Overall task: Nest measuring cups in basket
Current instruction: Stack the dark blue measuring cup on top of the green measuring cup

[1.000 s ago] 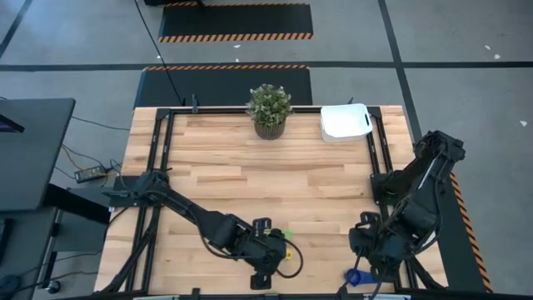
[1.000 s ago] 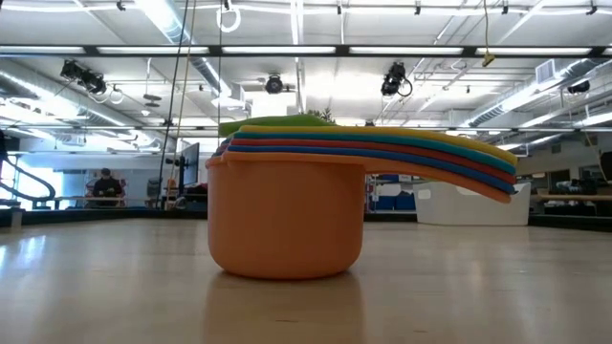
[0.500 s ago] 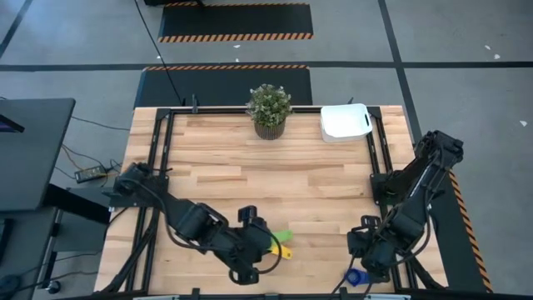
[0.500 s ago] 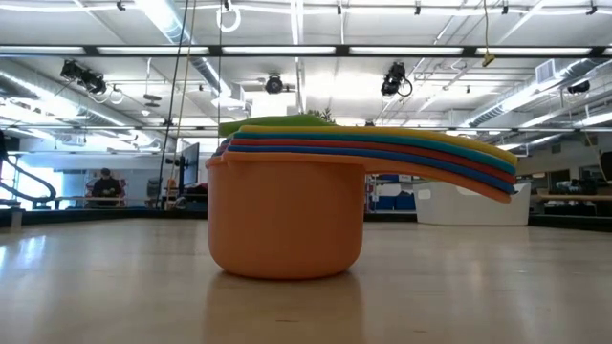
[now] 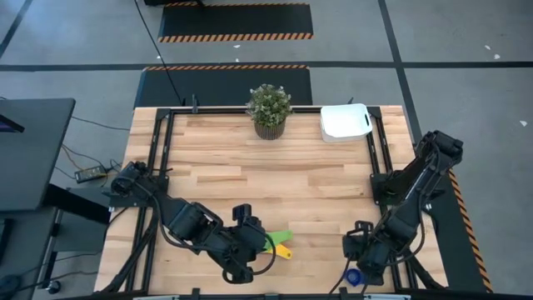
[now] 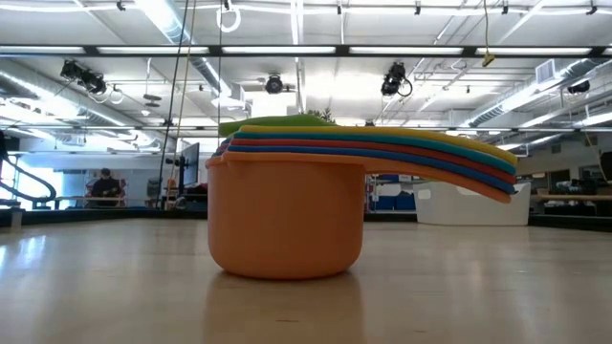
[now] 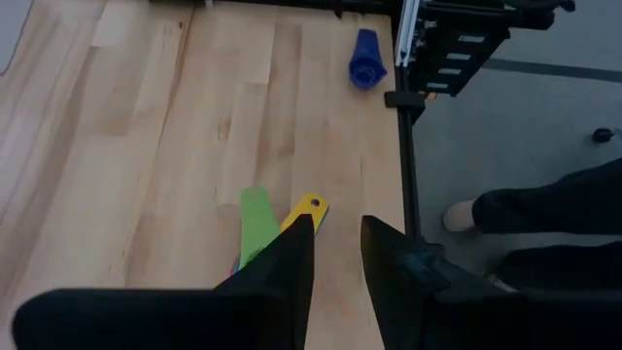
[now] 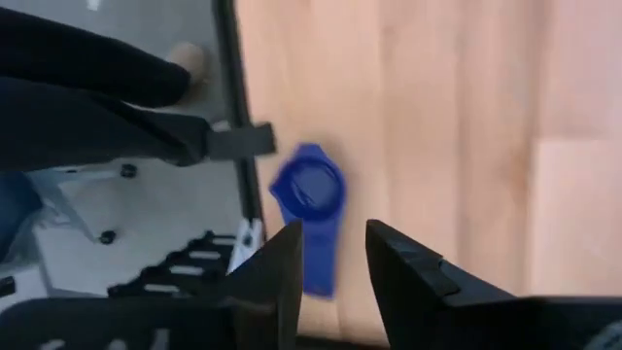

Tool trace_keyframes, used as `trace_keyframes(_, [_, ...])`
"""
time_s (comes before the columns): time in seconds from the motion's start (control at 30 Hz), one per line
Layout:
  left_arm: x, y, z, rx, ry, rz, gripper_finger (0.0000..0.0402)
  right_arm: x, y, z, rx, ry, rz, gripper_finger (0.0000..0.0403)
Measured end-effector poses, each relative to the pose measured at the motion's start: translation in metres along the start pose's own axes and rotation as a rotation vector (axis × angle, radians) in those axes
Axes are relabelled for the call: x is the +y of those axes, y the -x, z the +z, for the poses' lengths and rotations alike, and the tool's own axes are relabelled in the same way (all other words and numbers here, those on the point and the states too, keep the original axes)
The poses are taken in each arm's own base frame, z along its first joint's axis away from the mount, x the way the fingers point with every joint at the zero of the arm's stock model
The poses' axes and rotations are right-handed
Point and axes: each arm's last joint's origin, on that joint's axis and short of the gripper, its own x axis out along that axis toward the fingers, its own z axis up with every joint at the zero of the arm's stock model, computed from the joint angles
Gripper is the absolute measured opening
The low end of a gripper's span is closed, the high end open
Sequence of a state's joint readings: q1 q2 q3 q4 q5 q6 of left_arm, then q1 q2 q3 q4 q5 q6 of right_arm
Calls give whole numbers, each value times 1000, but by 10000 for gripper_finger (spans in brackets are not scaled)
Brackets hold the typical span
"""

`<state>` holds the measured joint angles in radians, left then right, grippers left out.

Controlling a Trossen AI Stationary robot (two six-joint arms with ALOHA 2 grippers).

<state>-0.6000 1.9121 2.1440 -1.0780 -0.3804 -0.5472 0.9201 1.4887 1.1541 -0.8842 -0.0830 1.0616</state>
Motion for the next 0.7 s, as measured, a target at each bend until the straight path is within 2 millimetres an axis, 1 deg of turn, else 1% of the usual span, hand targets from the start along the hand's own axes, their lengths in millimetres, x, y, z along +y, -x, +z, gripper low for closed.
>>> trace_keyframes(0.13, [0, 0, 0, 0, 1, 0, 95, -4, -22, -2, -31, 62, 68, 123])
trace_keyframes(0.3, [0, 0, -1, 5, 12, 3, 95, -20, -42, -8, -21, 28, 30, 122])
trace_keyframes(0.37, [0, 0, -1, 7, 11, 4, 95, -26, -49, -11, -17, 23, 24, 122])
trace_keyframes(0.53, [1, 0, -1, 13, 12, 8, 95, -34, -66, -14, -48, 9, 84, 122])
trace_keyframes(0.7, [1, -1, -2, 18, 10, 12, 95, -42, -77, -18, -43, -6, 121, 122])
